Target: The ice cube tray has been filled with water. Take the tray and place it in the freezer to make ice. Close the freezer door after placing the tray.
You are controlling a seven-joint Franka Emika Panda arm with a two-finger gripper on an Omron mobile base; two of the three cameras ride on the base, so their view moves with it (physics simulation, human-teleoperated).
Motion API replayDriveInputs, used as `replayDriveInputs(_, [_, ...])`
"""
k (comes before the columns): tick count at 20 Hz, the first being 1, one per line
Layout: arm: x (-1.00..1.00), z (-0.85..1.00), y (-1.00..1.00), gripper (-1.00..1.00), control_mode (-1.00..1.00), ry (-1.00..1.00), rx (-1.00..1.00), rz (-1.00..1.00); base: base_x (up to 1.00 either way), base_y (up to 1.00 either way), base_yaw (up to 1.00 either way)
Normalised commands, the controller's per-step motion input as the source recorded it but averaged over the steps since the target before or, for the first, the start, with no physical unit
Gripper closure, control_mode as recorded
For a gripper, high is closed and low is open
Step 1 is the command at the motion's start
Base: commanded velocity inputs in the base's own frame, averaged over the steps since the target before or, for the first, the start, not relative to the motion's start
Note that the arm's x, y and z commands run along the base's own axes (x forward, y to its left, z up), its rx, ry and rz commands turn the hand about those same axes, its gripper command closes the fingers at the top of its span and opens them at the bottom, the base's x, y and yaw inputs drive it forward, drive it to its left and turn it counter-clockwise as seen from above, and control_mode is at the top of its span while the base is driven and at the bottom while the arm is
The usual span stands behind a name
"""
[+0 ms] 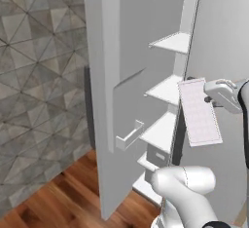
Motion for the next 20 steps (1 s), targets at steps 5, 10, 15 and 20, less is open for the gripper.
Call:
replayDriveInputs(5, [0.0, 0.0, 0.0, 1.0, 1.0, 0.0, 0.0, 0.0, 0.61, 0.02, -0.2])
replayDriveInputs(10, [0.0, 0.0, 0.0, 1.0, 1.0, 0.0, 0.0, 0.0, 0.43, 0.08, -0.19])
replayDriveInputs(15, [0.0, 0.0, 0.0, 1.0, 1.0, 0.0, 0.0, 0.0, 0.33, 0.16, -0.2])
replayDriveInputs(20, [0.0, 0.0, 0.0, 1.0, 1.0, 0.0, 0.0, 0.0, 0.46, 0.21, -0.22])
